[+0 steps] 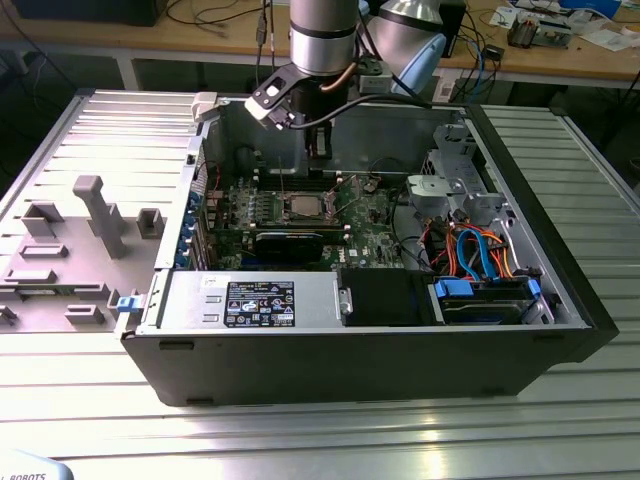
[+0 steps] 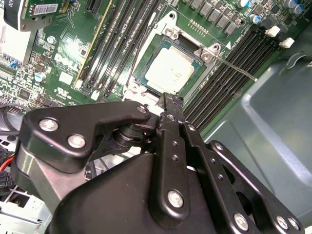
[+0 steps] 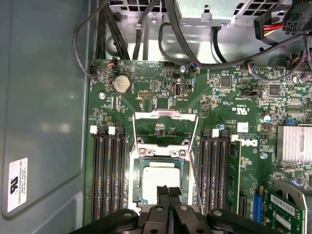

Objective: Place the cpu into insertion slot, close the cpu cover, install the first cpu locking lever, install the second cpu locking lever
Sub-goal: 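Close the cpu cover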

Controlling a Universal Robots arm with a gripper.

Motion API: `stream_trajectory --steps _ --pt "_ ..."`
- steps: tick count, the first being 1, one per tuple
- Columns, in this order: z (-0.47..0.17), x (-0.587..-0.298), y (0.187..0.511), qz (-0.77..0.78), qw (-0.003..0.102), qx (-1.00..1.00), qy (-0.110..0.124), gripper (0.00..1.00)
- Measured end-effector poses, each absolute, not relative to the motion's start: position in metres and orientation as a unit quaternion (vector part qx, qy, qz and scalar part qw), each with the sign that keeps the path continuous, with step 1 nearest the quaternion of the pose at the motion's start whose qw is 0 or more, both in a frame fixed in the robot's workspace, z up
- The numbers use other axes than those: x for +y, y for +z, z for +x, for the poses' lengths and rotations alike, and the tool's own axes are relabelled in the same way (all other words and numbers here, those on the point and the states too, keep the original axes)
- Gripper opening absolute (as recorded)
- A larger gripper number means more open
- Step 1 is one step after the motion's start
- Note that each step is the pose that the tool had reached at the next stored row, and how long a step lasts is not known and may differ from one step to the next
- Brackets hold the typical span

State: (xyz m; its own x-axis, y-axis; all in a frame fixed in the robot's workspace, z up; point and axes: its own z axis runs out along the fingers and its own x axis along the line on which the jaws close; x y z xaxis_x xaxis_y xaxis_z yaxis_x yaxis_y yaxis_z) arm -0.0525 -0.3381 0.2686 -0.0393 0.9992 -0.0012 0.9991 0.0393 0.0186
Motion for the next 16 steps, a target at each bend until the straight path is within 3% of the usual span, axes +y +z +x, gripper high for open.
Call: stream_trajectory --steps 16 --pt "-0.038 -0.338 0.269 0.693 0.007 0.721 0.006 0.11"
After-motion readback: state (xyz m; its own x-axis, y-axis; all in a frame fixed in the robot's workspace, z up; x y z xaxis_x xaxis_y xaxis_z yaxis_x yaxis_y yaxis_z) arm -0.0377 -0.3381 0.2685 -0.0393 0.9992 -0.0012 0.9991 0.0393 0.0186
